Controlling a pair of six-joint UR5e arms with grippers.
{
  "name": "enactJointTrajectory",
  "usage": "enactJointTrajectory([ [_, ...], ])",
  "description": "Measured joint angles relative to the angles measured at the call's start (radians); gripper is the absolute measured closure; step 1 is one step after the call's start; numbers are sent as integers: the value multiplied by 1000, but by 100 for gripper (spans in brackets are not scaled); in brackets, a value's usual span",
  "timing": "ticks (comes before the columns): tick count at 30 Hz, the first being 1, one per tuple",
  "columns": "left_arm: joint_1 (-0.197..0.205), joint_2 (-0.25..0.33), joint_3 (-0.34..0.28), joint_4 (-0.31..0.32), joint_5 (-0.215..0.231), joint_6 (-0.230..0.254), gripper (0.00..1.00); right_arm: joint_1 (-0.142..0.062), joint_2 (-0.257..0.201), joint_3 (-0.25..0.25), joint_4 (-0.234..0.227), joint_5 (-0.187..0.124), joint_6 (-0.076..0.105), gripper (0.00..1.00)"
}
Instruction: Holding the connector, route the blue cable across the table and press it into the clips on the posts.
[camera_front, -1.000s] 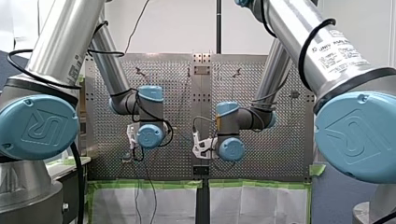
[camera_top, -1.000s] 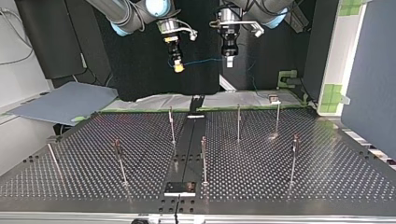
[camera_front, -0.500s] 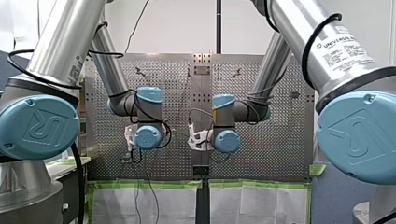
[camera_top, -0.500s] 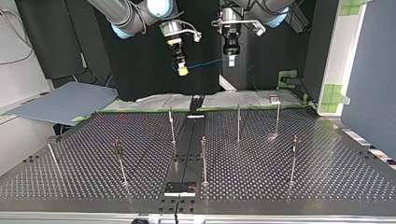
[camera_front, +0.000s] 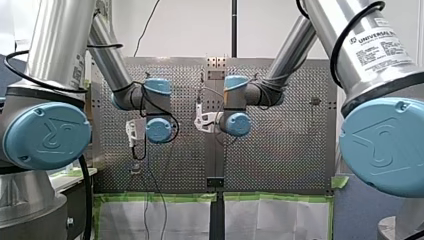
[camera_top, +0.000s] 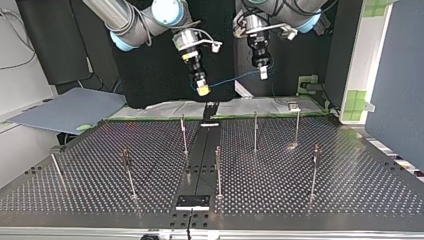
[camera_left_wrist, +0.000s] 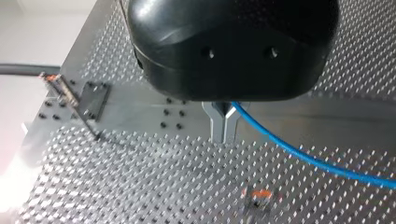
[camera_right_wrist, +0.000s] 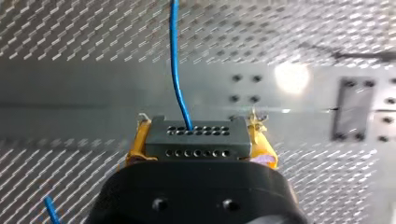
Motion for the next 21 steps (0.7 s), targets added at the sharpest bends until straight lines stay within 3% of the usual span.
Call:
enactJointTrajectory([
  [4,35,37,2,-37,25,-1,100,5,-37,-37,37,-27,4,100],
  [13,116,118,27,-118,48,-6,100,27,-111,-115,115,-39,18,100],
  [21,182,188,48,-188,73,-15,100,41,-122,-187,187,-74,34,100],
])
